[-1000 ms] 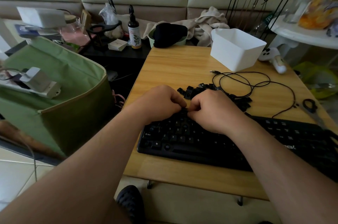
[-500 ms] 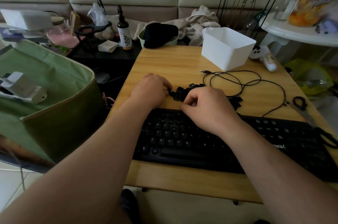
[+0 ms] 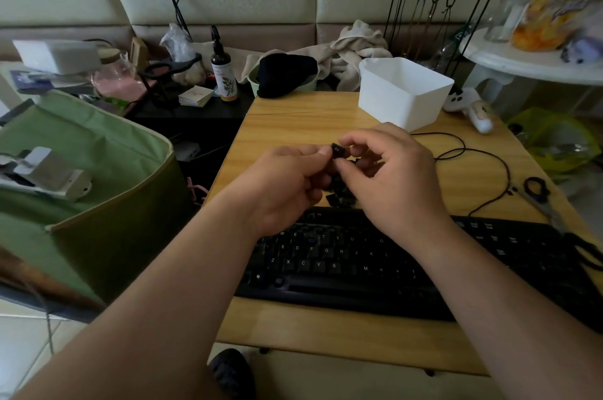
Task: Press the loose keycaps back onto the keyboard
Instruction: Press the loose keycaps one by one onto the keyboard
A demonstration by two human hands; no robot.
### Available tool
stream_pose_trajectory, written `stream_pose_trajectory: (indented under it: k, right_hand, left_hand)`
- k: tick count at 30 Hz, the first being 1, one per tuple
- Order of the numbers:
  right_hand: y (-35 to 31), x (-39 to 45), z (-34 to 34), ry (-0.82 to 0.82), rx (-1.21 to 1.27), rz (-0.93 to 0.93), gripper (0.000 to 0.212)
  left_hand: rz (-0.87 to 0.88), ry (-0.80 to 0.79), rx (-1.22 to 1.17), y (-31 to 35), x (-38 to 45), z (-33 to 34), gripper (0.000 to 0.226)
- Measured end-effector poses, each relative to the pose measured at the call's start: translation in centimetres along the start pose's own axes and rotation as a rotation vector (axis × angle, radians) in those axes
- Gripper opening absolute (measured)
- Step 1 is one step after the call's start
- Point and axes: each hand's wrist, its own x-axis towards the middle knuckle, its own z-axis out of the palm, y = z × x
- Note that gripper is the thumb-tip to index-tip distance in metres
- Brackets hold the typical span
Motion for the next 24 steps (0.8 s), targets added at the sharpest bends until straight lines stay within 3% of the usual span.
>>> stream_pose_trajectory:
  k: [13,16,20,24]
  right_hand:
    - [-0.3,-0.2,-0.3,0.043,0.014,-0.052,0.013]
    - [-0.2,-0.2,-0.3,0.017,0.023,-0.071,0.010]
    - [-0.5,-0.1,-0.2,-0.051,0.043,-0.048,0.030]
    - [-0.9,-0.2,0.3,-0.071,0.019,-0.108,0.021]
  left_hand:
    - [-0.020,-0.021,-0.047,0.3,-0.9,0.3,0.020]
    - [0.023,-0.005,0.065,0.3,-1.0,-0.2,0.025]
    - [0.131,-0.025,0.318,0.4,-1.4,-1.2,0.033]
    - [0.161,-0.016,0.416,0.5,-1.9,-2.0,0.037]
